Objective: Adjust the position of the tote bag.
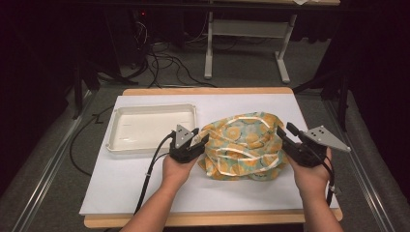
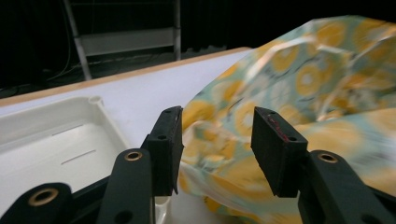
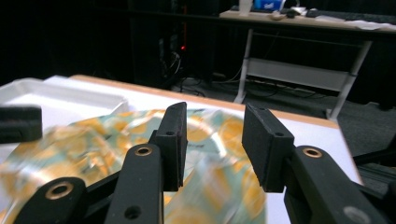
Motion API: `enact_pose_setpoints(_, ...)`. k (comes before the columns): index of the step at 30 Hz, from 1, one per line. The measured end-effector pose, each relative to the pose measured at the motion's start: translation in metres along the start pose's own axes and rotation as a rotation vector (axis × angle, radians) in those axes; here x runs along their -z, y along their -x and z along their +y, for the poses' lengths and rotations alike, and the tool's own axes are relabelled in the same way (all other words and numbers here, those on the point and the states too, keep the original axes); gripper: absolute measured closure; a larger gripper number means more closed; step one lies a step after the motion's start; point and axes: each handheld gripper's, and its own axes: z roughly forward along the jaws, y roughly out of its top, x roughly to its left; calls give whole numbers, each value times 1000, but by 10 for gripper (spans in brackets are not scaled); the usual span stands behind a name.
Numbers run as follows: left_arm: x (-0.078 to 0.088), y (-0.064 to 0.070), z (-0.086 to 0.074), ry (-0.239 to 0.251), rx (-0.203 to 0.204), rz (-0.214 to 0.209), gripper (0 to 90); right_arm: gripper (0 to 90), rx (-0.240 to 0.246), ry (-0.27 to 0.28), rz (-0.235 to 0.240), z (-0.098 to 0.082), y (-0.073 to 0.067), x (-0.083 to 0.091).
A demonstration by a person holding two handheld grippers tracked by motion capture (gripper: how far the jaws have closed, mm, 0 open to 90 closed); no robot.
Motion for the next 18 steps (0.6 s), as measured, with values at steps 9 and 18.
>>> enact_pose_setpoints(9,-40,28,-22,-185,-25,-179,488,606,-11,-165,-6,-57,-6,-31)
enact_pose_setpoints(18,-15,45,-22,-154,-94,-227,900,613,-43,-213,-16,-84,3,-31)
